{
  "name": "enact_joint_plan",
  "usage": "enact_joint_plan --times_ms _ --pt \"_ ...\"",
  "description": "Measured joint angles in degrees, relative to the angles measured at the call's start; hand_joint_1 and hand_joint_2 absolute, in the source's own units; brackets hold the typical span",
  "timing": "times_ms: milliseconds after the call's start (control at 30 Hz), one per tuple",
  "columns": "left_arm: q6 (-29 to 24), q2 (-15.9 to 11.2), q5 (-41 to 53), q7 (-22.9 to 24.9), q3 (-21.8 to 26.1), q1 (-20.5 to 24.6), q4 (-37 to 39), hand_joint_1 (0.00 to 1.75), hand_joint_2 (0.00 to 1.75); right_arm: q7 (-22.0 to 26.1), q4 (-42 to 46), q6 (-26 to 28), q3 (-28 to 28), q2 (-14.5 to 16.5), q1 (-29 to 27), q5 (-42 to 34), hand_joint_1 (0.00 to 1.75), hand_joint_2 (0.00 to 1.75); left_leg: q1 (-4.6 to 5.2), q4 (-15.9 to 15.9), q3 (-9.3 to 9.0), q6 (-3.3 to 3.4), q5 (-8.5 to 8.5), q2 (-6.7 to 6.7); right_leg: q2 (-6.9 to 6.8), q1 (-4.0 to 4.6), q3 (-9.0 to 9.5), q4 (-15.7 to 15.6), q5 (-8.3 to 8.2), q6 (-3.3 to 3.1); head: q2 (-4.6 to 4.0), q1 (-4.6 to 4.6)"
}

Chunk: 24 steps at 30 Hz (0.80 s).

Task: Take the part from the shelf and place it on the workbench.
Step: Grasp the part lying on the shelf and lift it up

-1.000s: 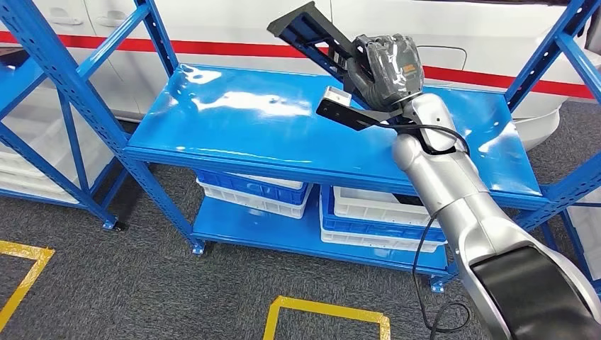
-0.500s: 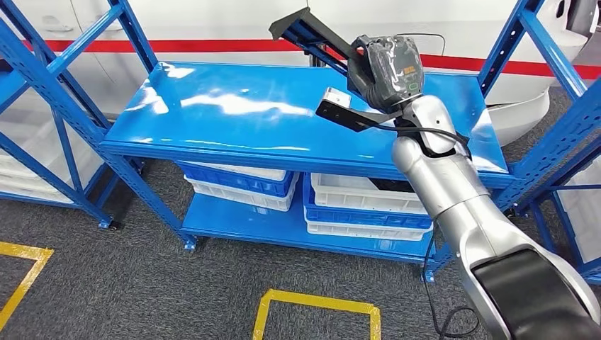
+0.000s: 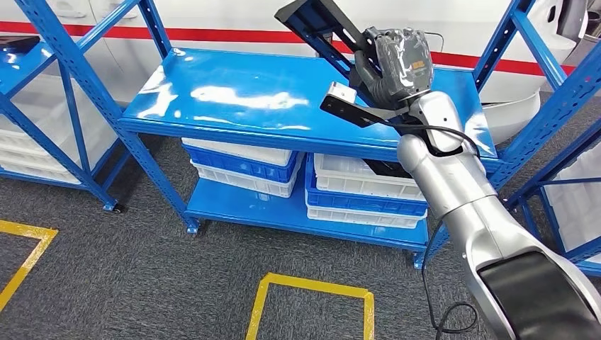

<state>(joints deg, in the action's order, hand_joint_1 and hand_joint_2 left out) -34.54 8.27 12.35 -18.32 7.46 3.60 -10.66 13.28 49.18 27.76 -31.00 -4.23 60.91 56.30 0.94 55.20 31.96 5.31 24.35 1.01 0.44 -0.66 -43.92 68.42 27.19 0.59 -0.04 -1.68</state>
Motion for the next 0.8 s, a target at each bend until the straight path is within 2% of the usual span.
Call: enact_joint_plan --times_ms 33,67,100,133,167,200,233,267,333,367,400,433,500,533,567,600,633,667,700,733,767,800 --pt "0.07 0.10 0.07 -0.03 -0.02 -0.01 0.01 0.00 1.75 -0.12 0.04 -0.03 0.01 -0.21 -0.16 0.07 1.71 1.75 -0.19 0.07 0.97 -0.50 -0.73 0.02 -0.01 -0.31 -0.40 3.32 1.17 0.54 0.00 0.04" --pt "0.15 0.21 0.12 -0.07 -0.03 -0.02 0.01 0.00 1.75 -0.25 0.14 -0.09 0.02 -0.37 -0.36 0.13 1.71 1.75 -0.46 0.21 1.96 -0.95 -1.42 0.04 -0.03 -0.64 -0.03 5.18 1.30 1.41 0.00 0.05" --pt "0.21 0.27 0.14 -0.10 -0.05 -0.02 0.02 0.00 1.75 -0.37 0.27 -0.20 0.03 -0.52 -0.52 0.19 1.71 1.75 -0.79 0.49 2.99 -1.42 -2.01 0.06 -0.06 -0.97 1.38 4.99 0.59 2.44 0.00 0.05" --pt "0.26 0.31 0.16 -0.12 -0.07 -0.02 0.01 0.00 1.75 -0.43 0.44 -0.31 0.04 -0.62 -0.62 0.23 1.71 1.75 -1.12 1.02 4.05 -1.91 -2.47 0.08 -0.19 -1.33 3.93 2.57 -0.33 3.44 0.00 0.07" --pt "0.31 0.27 0.18 -0.14 -0.08 -0.01 0.00 0.00 1.75 -0.48 0.67 -0.41 0.08 -0.72 -0.64 0.27 1.71 1.75 -1.32 1.74 5.16 -2.37 -2.77 0.09 -0.33 -1.57 6.99 -1.07 -0.23 4.24 0.00 0.16" --pt "0.31 0.28 0.18 -0.15 -0.09 0.01 -0.01 0.00 1.75 -0.49 0.93 -0.51 0.11 -0.73 -0.67 0.35 1.71 1.75 -1.36 2.60 6.14 -2.81 -2.96 0.10 -0.40 -1.51 9.58 -4.40 0.28 4.43 0.01 0.31" --pt "0.32 0.26 0.19 -0.21 -0.11 0.00 -0.01 0.00 1.75 -0.52 1.19 -0.56 0.15 -0.75 -0.70 0.46 1.71 1.75 -1.26 3.43 6.87 -3.15 -3.11 0.08 -0.46 -1.50 11.21 -6.86 1.15 4.29 0.01 0.40" --pt "0.32 0.22 0.21 -0.26 -0.12 -0.01 -0.01 0.00 1.75 -0.60 1.40 -0.61 0.20 -0.77 -0.74 0.62 1.71 1.75 -1.12 3.94 7.37 -3.38 -3.31 0.03 -0.42 -1.39 11.78 -7.88 2.04 3.83 0.01 0.37" --pt "0.31 0.18 0.25 -0.35 -0.14 -0.12 0.01 0.00 1.75 -0.82 1.59 -0.71 0.23 -0.79 -0.78 0.96 1.71 1.75 -1.23 4.34 7.82 -3.78 -3.73 -0.08 -0.40 -1.52 11.19 -7.87 1.76 2.53 0.00 0.16" --pt "0.30 0.15 0.26 -0.34 -0.14 -0.17 0.03 0.00 1.75 -0.92 1.62 -0.77 0.24 -0.77 -0.76 1.08 1.71 1.75 -1.42 4.72 8.18 -4.04 -3.15 -0.16 -0.41 -1.57 10.81 -7.79 1.35 1.78 0.00 0.04" --pt "0.27 0.12 0.26 -0.33 -0.14 -0.23 0.04 0.00 1.75 -1.00 1.69 -0.83 0.25 -0.72 -0.74 1.16 1.71 1.75 -1.60 5.90 8.73 -4.39 -1.62 -0.29 -0.43 -1.61 10.31 -7.84 0.84 1.00 0.00 0.03" --pt "0.21 0.11 0.24 -0.31 -0.14 -0.26 0.06 0.00 1.75 -1.04 1.78 -0.87 0.25 -0.65 -0.72 1.19 1.71 1.75 -1.73 8.10 9.53 -4.72 0.82 -0.41 -0.45 -1.68 9.70 -7.88 0.26 0.34 0.00 -0.02" --pt "-0.03 0.13 0.20 -0.24 -0.14 -0.27 0.06 0.00 1.75 -1.14 1.90 -0.98 0.26 -0.38 -0.70 1.22 1.71 1.75 -1.80 15.16 11.42 -5.18 6.39 -0.58 -0.46 -1.54 8.32 -7.86 -0.87 -0.31 0.00 -0.07" --pt "-0.15 0.13 0.18 -0.21 -0.14 -0.26 0.06 0.00 1.75 -1.15 1.91 -1.04 0.26 -0.19 -0.69 1.26 1.71 1.75 -1.84 18.49 11.99 -5.25 7.97 -0.58 -0.45 -1.45 7.58 -7.84 -1.46 -0.35 0.00 -0.07" --pt "-0.24 0.13 0.18 -0.18 -0.14 -0.25 0.06 0.00 1.75 -1.17 1.90 -1.09 0.26 0.02 -0.68 1.31 1.71 1.75 -1.86 20.48 11.84 -5.19 8.35 -0.58 -0.43 -1.35 6.84 -7.82 -2.07 -0.32 0.00 -0.08" --pt "-0.29 0.13 0.17 -0.14 -0.14 -0.24 0.06 0.00 1.75 -1.18 1.90 -1.09 0.26 0.21 -0.66 1.39 1.71 1.75 -1.87 20.46 10.67 -4.97 7.60 -0.59 -0.39 -1.24 6.13 -7.82 -2.66 -0.24 0.00 -0.08" --pt "-0.32 0.13 0.17 -0.11 -0.14 -0.22 0.06 0.00 1.75 -1.20 1.90 -1.05 0.30 0.41 -0.61 1.49 1.71 1.75 -1.82 18.52 8.45 -4.58 6.38 -0.64 -0.35 -1.14 5.49 -7.82 -3.24 -0.11 0.00 -0.08" --pt "-0.34 0.12 0.17 -0.09 -0.14 -0.18 0.05 0.00 1.75 -1.23 1.90 -1.00 0.35 0.57 -0.50 1.58 1.71 1.75 -1.71 15.03 5.36 -4.04 5.51 -0.76 -0.32 -1.07 5.01 -7.82 -3.77 0.05 0.00 -0.09" --pt "-0.38 0.07 0.17 -0.07 -0.13 -0.11 0.04 0.00 1.75 -1.26 1.90 -0.93 0.43 0.72 -0.31 1.67 1.71 1.75 -1.52 10.88 2.18 -3.50 5.54 -0.87 -0.31 -0.95 4.66 -7.84 -4.25 0.33 0.00 -0.07" --pt "-0.42 0.02 0.18 -0.06 -0.13 -0.03 0.02 0.00 1.75 -1.28 1.89 -0.88 0.49 0.90 -0.09 1.72 1.71 1.75 -1.27 7.71 -0.12 -3.12 5.81 -0.97 -0.40 -0.96 4.51 -7.98 -4.71 0.65 0.00 -0.03" --pt "-0.47 -0.01 0.18 -0.05 -0.13 0.02 0.01 0.00 1.75 -1.30 1.87 -0.85 0.52 1.09 0.17 1.75 1.71 1.75 -0.97 5.57 -1.48 -2.77 6.22 -1.05 -0.54 -1.05 4.49 -8.19 -5.21 1.05 0.00 -0.05" --pt "-0.52 -0.03 0.18 -0.04 -0.13 0.06 -0.01 0.00 1.75 -1.30 1.85 -0.83 0.55 1.28 0.40 1.77 1.71 1.75 -0.70 4.59 -1.77 -2.54 6.27 -1.04 -0.66 -1.12 4.53 -8.59 -5.80 1.52 0.00 -0.10"
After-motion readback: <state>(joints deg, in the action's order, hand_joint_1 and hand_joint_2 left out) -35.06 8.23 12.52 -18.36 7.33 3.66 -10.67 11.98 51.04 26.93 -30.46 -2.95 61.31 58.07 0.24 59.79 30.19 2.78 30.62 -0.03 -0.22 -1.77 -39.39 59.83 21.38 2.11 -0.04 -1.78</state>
